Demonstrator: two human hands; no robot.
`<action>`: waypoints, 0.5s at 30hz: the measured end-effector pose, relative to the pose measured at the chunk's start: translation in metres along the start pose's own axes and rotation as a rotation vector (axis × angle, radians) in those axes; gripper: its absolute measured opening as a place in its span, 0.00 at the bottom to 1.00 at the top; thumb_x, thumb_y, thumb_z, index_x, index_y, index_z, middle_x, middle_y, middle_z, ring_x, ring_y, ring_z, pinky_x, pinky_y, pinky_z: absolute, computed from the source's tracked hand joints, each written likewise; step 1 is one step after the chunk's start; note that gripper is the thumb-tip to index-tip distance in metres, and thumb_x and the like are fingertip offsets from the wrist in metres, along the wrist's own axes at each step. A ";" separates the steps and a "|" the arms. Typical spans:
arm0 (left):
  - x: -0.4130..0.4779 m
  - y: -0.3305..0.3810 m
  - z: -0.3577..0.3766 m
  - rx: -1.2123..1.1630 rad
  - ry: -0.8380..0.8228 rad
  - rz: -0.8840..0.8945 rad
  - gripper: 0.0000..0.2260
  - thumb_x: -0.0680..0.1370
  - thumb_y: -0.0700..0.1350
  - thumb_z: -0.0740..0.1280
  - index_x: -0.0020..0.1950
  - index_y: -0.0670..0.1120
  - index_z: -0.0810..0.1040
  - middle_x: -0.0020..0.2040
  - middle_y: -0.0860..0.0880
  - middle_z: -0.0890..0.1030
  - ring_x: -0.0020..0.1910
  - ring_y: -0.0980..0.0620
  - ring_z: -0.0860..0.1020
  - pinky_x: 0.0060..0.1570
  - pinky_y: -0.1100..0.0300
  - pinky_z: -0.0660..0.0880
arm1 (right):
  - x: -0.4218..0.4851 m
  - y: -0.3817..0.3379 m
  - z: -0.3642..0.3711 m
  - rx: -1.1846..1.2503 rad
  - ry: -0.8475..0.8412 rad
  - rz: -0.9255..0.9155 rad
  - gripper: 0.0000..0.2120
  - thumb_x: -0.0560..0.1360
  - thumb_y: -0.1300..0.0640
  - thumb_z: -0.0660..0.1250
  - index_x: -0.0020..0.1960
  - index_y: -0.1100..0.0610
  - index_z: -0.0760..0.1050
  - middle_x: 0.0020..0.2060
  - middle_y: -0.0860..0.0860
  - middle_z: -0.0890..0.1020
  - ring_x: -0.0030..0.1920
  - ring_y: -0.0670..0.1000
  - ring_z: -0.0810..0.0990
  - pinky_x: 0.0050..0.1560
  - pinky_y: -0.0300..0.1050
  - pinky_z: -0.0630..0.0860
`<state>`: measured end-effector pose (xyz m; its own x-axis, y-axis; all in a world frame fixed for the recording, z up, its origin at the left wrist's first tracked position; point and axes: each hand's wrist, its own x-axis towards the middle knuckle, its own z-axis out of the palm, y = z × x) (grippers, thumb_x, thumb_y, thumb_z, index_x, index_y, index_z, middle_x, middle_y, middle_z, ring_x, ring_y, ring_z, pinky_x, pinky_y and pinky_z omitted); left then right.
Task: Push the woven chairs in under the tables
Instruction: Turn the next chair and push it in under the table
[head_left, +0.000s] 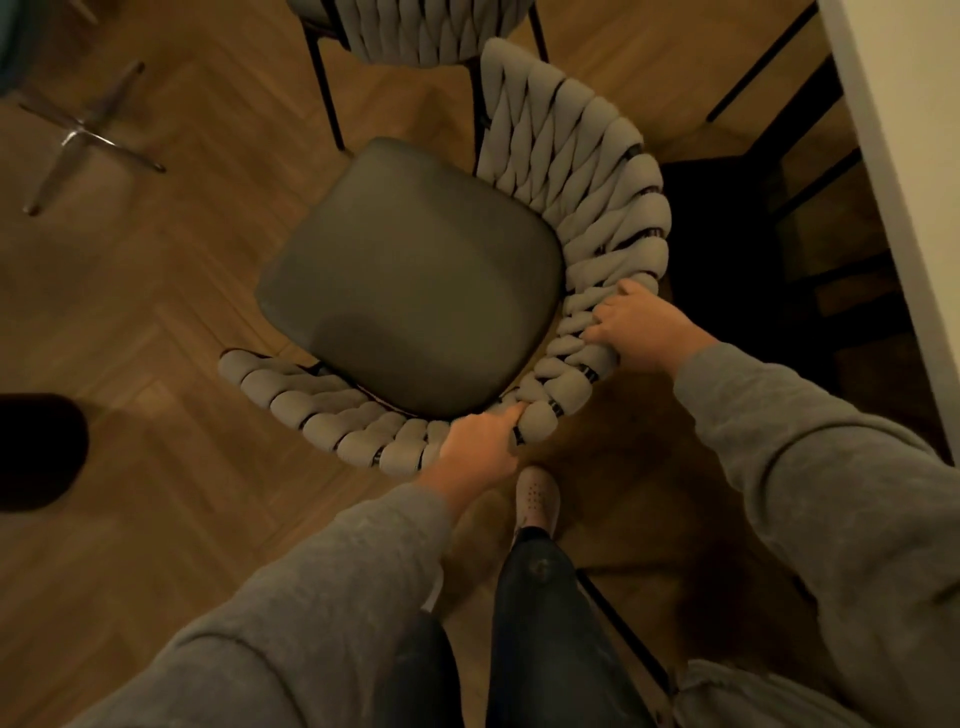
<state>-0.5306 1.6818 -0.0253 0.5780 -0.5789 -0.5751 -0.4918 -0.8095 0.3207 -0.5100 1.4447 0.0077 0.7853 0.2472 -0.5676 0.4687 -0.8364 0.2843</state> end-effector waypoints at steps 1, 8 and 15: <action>-0.014 -0.010 0.006 0.018 -0.009 0.022 0.29 0.77 0.46 0.65 0.76 0.51 0.59 0.58 0.46 0.80 0.53 0.45 0.79 0.53 0.52 0.77 | -0.006 -0.015 -0.005 0.037 -0.011 -0.022 0.14 0.77 0.50 0.65 0.63 0.46 0.74 0.58 0.48 0.77 0.62 0.52 0.73 0.68 0.53 0.61; -0.114 -0.101 0.036 0.198 -0.058 0.196 0.28 0.78 0.48 0.65 0.77 0.53 0.59 0.57 0.45 0.79 0.53 0.45 0.78 0.47 0.55 0.71 | -0.037 -0.118 -0.012 0.238 -0.063 -0.008 0.34 0.68 0.40 0.71 0.72 0.41 0.64 0.65 0.46 0.73 0.69 0.52 0.68 0.72 0.56 0.55; -0.183 -0.190 0.054 0.265 -0.123 0.296 0.28 0.79 0.48 0.65 0.77 0.54 0.59 0.58 0.48 0.78 0.53 0.48 0.77 0.45 0.61 0.65 | -0.058 -0.216 -0.033 0.249 -0.105 0.183 0.17 0.77 0.50 0.64 0.66 0.46 0.72 0.60 0.47 0.77 0.60 0.51 0.75 0.60 0.45 0.71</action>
<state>-0.5779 1.9467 -0.0213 0.3121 -0.7539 -0.5781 -0.7849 -0.5475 0.2902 -0.6434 1.6271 0.0052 0.7952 0.0401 -0.6050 0.1998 -0.9594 0.1990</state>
